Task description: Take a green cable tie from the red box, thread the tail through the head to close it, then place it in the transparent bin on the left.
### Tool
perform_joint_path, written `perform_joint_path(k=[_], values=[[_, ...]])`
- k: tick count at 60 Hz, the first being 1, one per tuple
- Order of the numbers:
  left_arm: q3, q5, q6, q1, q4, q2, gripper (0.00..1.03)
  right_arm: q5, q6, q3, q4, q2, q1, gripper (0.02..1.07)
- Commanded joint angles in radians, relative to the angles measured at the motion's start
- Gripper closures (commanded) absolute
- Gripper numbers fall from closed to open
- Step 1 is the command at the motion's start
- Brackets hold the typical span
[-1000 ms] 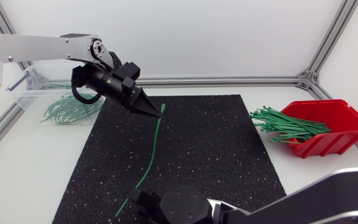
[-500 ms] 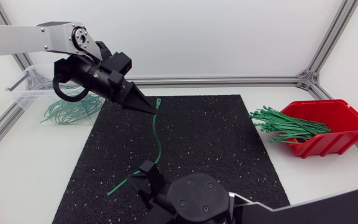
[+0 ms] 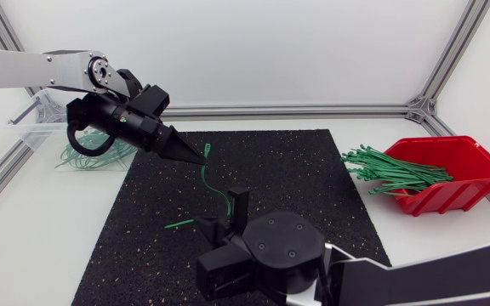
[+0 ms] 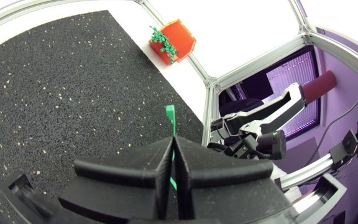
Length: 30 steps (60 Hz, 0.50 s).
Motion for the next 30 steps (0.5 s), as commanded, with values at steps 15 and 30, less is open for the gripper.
perform_joint_path(k=[15, 30], values=[[-0.068, 0.019, 0.026, -0.009, 0.069, -0.046, 1.00, 0.007, 0.232, -0.016, 0.073, 0.045, -0.033, 1.02], [-0.073, 0.021, 0.023, -0.020, 0.073, -0.058, 1.00, 0.061, 0.262, -0.033, 0.119, 0.059, -0.031, 1.02]])
